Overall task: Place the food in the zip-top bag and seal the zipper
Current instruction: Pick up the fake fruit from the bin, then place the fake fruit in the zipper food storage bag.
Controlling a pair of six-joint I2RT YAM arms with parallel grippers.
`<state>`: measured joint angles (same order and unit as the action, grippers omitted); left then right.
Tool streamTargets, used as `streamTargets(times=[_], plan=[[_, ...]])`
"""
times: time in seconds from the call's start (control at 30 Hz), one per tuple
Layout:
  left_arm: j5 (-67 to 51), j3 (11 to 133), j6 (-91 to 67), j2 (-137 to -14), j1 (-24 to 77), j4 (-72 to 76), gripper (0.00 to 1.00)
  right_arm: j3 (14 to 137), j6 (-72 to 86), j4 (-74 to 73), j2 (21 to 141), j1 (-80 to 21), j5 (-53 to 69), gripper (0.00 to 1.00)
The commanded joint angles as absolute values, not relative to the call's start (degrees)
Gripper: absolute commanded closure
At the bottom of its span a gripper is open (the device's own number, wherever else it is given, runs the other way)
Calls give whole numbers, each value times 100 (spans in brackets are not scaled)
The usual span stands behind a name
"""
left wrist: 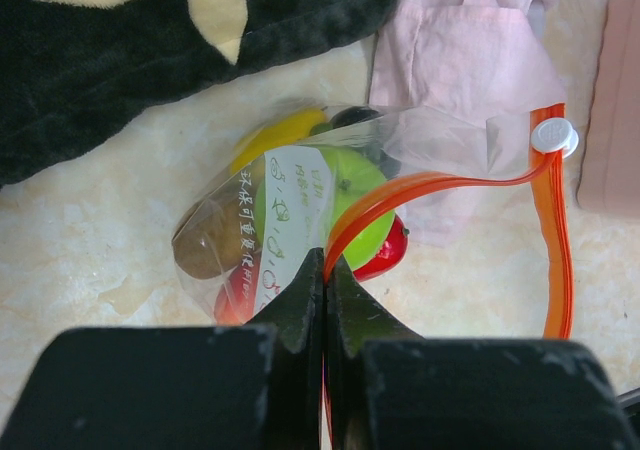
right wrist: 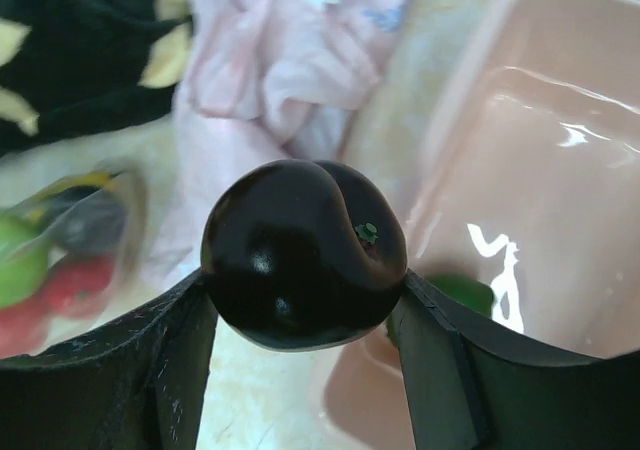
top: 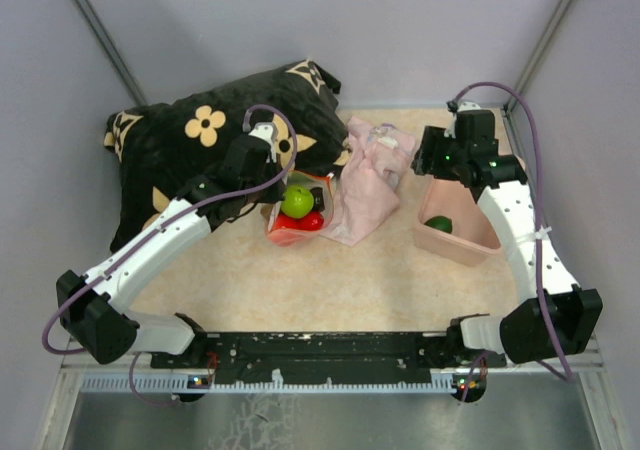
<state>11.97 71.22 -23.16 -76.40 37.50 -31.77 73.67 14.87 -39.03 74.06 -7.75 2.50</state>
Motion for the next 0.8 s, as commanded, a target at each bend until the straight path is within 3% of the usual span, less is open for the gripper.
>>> streamTargets(times=[0.0,0.33,0.77], plan=[[1014,7342,-2196,-7484,3735,-2957,100,7859,1387,-3840,7171,-1411,579,60],[840,7421,-2175,-7472,3736,-2944,100,8133,1527,-3150,7502,-2962,1409,60],[731,7425,-2240,-7464,3736,-2900,100,7892,1339,-2486,8175,-3749,2798,58]])
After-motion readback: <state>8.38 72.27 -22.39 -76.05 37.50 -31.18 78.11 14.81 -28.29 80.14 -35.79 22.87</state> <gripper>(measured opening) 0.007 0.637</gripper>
